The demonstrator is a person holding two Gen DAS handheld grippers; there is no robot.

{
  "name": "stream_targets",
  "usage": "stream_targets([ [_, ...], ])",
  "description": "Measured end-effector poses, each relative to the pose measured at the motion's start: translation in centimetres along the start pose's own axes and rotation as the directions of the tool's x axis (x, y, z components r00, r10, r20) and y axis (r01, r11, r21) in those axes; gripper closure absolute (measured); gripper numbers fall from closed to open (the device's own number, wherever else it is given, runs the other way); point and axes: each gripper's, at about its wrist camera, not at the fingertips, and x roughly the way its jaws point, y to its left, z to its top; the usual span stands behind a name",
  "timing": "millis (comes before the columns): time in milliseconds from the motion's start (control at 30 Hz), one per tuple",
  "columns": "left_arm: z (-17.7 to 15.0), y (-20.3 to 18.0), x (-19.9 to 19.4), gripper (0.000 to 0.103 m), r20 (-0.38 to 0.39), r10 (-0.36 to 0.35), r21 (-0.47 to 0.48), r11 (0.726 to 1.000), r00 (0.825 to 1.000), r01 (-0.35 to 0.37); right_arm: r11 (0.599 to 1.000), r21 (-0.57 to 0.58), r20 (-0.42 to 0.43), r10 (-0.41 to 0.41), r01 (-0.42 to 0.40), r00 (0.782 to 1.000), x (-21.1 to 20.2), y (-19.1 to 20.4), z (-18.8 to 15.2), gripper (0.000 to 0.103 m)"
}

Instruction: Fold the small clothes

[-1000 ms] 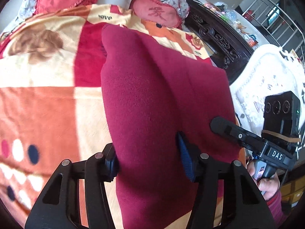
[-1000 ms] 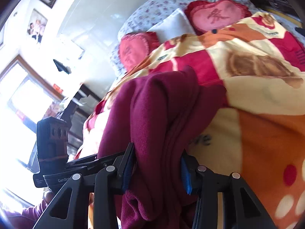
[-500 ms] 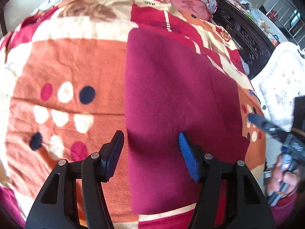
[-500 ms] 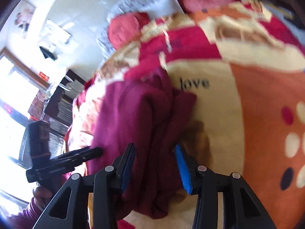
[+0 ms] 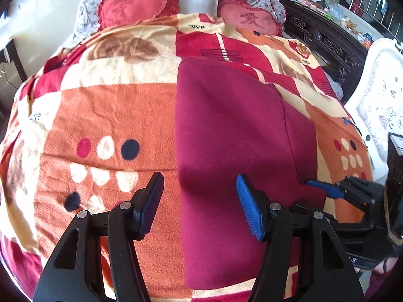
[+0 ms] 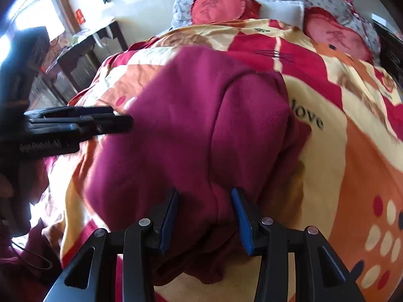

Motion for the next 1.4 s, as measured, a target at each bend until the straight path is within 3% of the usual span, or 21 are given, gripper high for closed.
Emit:
stream_targets([
  [267,-0.2,-0.1,-2.0,0.043,0.063,0.037,-0.016,0.999,0.997,-0.037,0.999,0.045,0.027,-0.016,0.014,1.000,-2.5,0.7,0.0,0.061],
  [333,-0.2,-0.1,-2.5,0.043,0.075,0.044,-0.021,0.999,0.996,-0.042,0.998,0.069,0.058,-0.020,0.016,0.998,-3.6,1.1,0.1,0.053],
  [567,-0.7,-0.3,-4.1,0.043,0.106,0.059,-0.024,0.998,0.993,-0.057,0.986,0.143,0.124,-0.102,0.084,0.987,-5.7,2.6,0.5,0.052],
  [867,-1.3,-0.2,-5.3,0.043,0.129,0.082,-0.028,0.996,0.988,-0.079,0.966,0.210,0.134,-0.180,0.150,0.974,-5.8,3.1,1.1,0.049],
  [1000,-1.5,-0.2,-5.7,0.043,0.145,0.088,-0.028,0.996,0.986,-0.084,0.962,0.222,0.139,-0.194,0.160,0.971,-5.9,3.1,1.2,0.038],
  [1400,-1.9,0.0,-5.6,0.043,0.134,0.092,-0.029,0.996,0.987,-0.089,0.959,0.228,0.119,-0.201,0.170,0.972,-5.6,3.1,1.3,0.038],
])
